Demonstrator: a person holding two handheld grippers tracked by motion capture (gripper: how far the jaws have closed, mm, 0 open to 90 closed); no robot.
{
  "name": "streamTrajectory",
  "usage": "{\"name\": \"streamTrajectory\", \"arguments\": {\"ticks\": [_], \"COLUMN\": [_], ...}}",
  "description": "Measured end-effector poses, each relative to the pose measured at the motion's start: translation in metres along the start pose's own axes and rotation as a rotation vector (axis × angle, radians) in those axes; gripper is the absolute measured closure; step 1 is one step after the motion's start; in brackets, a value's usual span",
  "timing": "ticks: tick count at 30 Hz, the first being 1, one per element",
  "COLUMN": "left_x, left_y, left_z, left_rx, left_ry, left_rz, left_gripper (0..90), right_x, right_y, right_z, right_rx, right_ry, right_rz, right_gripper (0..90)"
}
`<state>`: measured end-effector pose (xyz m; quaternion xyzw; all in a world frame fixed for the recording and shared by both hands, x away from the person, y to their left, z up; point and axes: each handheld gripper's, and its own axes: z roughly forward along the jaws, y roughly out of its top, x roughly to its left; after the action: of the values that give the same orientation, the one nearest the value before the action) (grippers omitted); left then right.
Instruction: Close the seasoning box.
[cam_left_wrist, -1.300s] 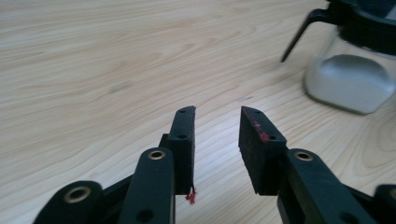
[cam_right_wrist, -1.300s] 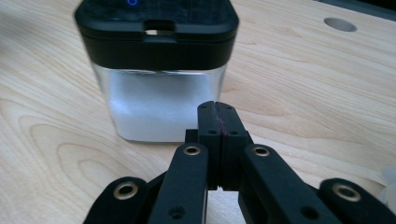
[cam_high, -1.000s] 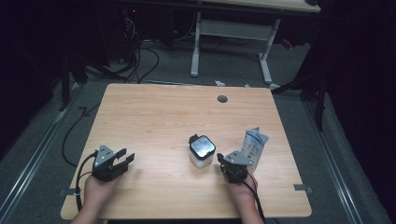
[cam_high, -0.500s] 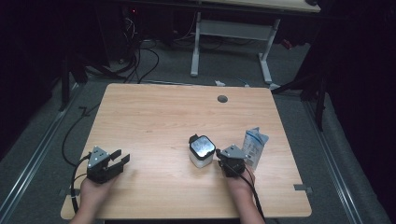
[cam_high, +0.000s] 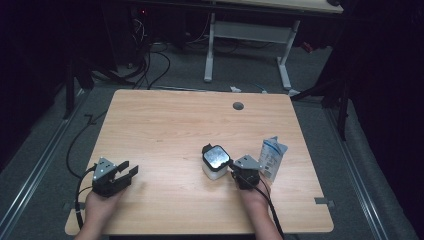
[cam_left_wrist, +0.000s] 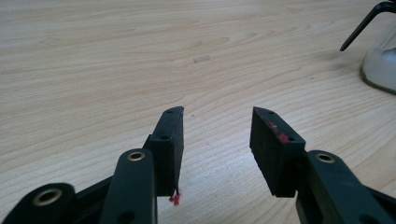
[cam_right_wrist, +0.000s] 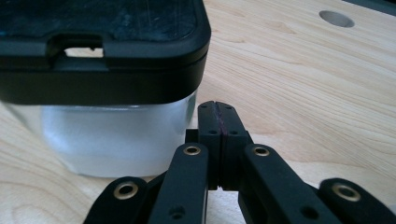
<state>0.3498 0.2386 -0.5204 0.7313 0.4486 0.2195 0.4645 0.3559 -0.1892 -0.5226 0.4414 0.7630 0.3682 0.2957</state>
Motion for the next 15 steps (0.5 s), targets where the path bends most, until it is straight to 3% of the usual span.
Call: {"name": "streamTrajectory", "arguments": {"ticks": [15], "left_x": [-0.001], "left_y": [0.0], "left_z": [0.0], "left_rx": [0.001], "left_ry": [-0.005], "left_rz": [-0.001], "left_gripper": [54.8], "right_x": [0.016], "right_y": [0.0], "right_z": [-0.005], "right_rx": [-0.013], "right_ry": [0.027], "right_rz": [-0.02], "right_gripper": [89.9]}}
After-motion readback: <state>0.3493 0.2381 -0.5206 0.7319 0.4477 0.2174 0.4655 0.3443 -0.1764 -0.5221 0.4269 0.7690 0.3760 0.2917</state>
